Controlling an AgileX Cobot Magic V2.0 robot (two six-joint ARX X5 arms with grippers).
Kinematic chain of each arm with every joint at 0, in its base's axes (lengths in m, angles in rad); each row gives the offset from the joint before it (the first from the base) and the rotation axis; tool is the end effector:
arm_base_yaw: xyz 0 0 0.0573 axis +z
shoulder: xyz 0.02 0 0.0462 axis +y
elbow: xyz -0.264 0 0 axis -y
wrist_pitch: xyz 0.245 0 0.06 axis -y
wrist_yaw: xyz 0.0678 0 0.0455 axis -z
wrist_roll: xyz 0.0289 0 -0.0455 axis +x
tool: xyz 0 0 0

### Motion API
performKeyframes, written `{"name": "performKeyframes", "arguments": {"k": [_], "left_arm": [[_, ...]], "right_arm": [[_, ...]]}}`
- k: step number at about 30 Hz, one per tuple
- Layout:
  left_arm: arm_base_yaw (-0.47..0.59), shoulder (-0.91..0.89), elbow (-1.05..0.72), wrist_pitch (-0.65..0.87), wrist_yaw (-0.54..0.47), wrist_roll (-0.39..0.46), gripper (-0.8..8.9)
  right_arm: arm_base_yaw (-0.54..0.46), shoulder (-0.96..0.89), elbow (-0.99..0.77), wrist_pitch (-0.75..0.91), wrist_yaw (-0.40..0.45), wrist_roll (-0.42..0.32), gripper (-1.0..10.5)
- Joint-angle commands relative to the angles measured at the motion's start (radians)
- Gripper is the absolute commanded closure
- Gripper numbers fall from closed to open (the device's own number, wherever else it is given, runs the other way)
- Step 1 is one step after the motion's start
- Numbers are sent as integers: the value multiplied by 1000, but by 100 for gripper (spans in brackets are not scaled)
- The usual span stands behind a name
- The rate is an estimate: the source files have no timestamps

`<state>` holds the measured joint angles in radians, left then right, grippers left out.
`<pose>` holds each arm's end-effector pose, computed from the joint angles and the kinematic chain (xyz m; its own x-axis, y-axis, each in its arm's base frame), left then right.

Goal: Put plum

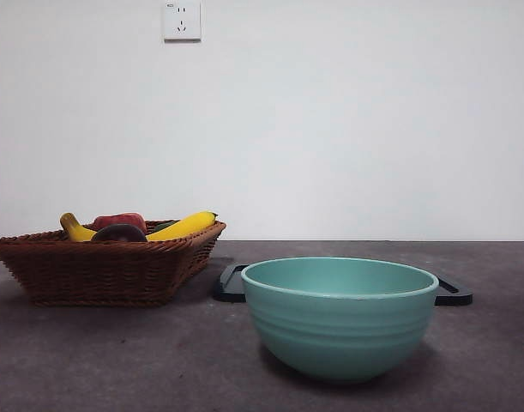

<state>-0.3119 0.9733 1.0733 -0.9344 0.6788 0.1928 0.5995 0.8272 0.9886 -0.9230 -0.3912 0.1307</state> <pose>0.1561 -0.0694 0.3390 0.3049 -0.7580 -0.5767 0.7634 0.5565 -0.3279 0.1109 0.0891 0.3312 0.3372 0.6923 -0.6379 -0.6688 0.6531 0.3552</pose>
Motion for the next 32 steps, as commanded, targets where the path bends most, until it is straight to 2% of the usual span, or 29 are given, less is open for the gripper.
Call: {"name": "performKeyframes", "arguments": {"k": [1,8,12,15,17,20,25,32], "left_arm": [[-3,7,20,9,4,5,796],[-3,0,20,24,3,4,796],[28,-58,19,126,-26,-9,796],[82,-128,10,281,-108,-31,796],[131,-185,-13,401,-197,-55,796],[198,-277,-82,546,-369,-91,796],[262,-454,-297,710,-626,-94,795],[296,-673,-624,804,-657,-93,795]], "right_arm": [[7,7,16,10,-2,-11,939],[7,7,16,10,-2,-11,939],[7,7,16,10,-2,-11,939],[7,7,16,10,-2,-11,939],[7,7,16,10,-2,-11,939],[7,7,16,10,-2,-11,939],[7,7,16,10,-2,-11,939],[7,7,16,10,-2,-11,939]]}}
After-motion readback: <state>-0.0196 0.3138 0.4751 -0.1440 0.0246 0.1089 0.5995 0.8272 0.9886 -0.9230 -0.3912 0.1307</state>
